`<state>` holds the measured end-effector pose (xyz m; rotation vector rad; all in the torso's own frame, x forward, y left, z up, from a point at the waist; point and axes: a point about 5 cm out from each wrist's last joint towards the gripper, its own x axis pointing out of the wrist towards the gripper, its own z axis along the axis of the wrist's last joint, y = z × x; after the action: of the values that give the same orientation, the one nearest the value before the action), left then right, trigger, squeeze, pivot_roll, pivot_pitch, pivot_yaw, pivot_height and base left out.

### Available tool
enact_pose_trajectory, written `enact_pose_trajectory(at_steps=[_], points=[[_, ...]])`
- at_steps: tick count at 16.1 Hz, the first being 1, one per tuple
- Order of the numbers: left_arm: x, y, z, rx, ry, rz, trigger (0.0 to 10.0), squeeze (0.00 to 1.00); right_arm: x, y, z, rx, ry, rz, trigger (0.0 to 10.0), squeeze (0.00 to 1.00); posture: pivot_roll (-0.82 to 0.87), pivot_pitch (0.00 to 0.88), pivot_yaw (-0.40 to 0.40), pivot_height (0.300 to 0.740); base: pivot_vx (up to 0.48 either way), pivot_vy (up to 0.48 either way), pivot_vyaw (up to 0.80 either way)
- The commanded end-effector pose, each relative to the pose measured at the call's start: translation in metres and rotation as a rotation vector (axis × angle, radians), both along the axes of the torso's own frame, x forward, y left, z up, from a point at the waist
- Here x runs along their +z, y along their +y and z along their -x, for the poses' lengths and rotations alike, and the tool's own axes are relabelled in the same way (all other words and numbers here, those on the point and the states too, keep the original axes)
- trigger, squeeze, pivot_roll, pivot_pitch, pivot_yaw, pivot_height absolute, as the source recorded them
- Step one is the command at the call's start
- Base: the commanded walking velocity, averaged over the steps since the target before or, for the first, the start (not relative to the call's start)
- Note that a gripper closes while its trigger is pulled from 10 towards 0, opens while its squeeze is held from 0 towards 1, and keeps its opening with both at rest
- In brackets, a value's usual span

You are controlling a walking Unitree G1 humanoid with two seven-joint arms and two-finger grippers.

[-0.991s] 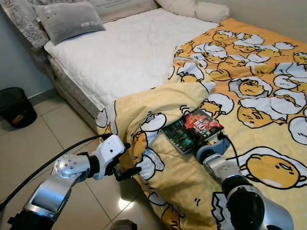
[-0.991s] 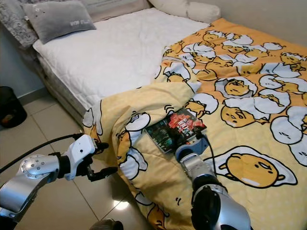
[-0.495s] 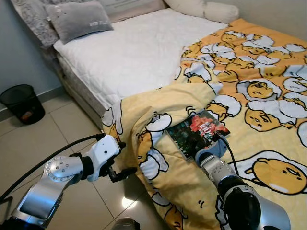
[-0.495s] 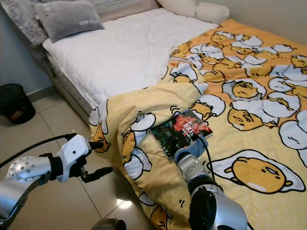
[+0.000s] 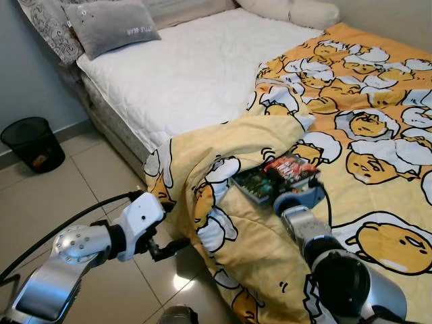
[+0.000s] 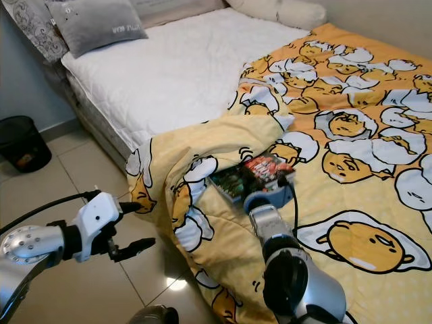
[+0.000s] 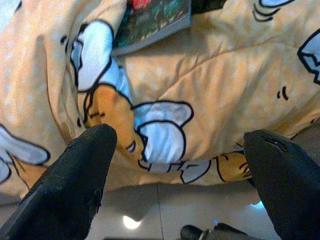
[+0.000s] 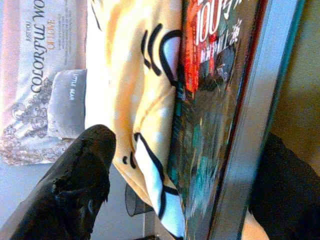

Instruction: Clean up the room

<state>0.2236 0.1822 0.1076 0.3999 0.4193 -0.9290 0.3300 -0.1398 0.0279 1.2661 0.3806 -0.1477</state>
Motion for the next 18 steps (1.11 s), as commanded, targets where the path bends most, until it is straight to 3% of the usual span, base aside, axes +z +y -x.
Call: enact_pose_trajectory(at_steps=[1, 2, 3, 4, 18], points=[[0.0064, 0.0035, 0.0002, 0.010, -0.019, -0.005, 10.0, 0.98, 0.0056, 0.0016, -0.0046, -0.012, -0.014, -0.019, 6.7, 0.00, 0.35, 0.002, 0.052, 0.740, 0.000, 0.000, 0.00], [0.0065, 0.0037, 0.0009, 0.011, -0.017, -0.006, 10.0, 0.98, 0.0048, 0.0030, -0.0041, -0.002, -0.007, -0.008, 3.0, 0.00, 0.35, 0.002, 0.051, 0.740, 0.000, 0.000, 0.00], [0.0067, 0.0037, 0.0012, 0.011, -0.017, -0.005, 10.0, 0.98, 0.0040, 0.0047, -0.0037, 0.007, 0.001, 0.001, 0.7, 0.00, 0.35, 0.002, 0.051, 0.740, 0.000, 0.000, 0.00], [0.0071, 0.0035, 0.0017, 0.012, -0.014, -0.005, 10.0, 0.98, 0.0033, 0.0084, -0.0033, 0.020, 0.010, 0.006, 0.0, 0.00, 0.35, 0.001, 0.050, 0.740, 0.000, 0.000, 0.00], [0.0095, -0.0009, -0.0077, 0.014, -0.031, 0.014, 10.0, 0.98, 0.0029, 0.0099, -0.0036, 0.041, 0.041, 0.028, 0.0, 0.00, 0.35, 0.000, 0.029, 0.740, 0.000, 0.000, 0.00]])
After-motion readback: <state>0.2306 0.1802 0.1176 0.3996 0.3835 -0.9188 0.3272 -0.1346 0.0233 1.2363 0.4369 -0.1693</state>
